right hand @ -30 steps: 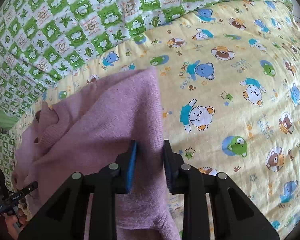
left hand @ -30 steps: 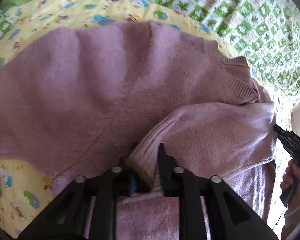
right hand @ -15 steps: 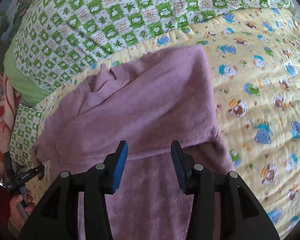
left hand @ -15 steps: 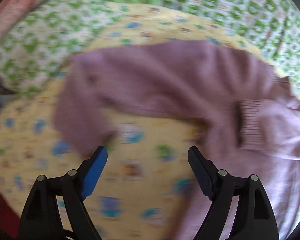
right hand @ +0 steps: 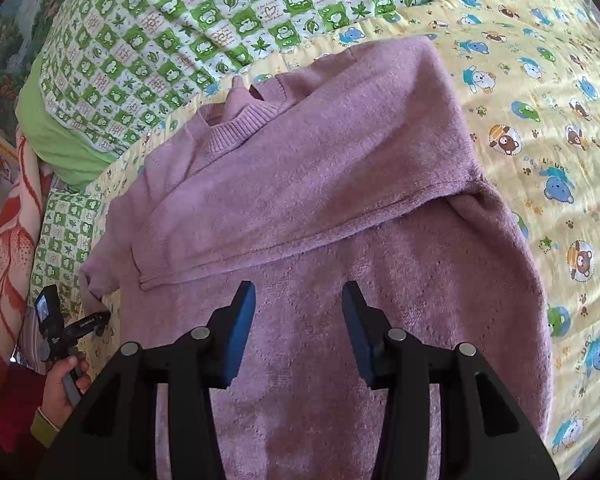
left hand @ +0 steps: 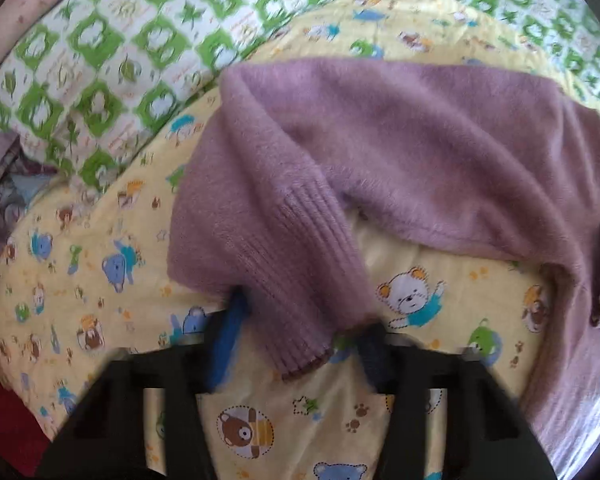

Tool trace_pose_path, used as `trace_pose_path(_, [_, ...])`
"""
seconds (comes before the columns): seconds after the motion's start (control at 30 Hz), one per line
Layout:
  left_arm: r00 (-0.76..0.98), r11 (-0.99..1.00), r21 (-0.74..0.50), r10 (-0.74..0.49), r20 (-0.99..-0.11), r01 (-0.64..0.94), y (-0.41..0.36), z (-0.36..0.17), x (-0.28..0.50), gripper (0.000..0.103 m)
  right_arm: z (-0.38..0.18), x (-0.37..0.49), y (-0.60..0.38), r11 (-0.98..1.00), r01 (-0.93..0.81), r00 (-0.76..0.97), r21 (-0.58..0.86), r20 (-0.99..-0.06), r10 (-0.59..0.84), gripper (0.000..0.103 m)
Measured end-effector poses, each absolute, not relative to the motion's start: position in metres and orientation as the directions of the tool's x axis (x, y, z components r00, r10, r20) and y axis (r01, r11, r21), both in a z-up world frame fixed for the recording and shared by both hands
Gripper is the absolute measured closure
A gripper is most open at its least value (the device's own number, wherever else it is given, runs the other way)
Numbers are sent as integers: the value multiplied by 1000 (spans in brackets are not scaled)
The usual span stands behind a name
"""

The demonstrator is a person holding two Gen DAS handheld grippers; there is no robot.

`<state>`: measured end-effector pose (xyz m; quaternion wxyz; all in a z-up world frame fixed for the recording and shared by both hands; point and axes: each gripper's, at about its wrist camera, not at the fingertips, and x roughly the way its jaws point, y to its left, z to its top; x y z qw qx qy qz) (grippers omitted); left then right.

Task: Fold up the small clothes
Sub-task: 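Fold the held sleeve across the body with the left gripper and release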

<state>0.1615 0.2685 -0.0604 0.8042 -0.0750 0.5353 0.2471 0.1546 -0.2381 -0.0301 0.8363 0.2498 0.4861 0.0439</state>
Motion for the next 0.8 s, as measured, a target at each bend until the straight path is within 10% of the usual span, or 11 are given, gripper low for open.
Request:
trace_pose_path(0.07, [323,882,120,289,-901,-455,266,-55,160,95,-29,152,-237,874,161,526,459,-789,318,57])
trace_pose_path(0.37, [590,933,-243,-43,-806,-264,200,29,147,97,-35,150,-231,872,134,517,471,-784,344,57])
trace_pose_path(0.8, [541,882,-447,-453,-709,152,-3,53,236,97,-32,146,-241,866,126,532,484,-770,352,57])
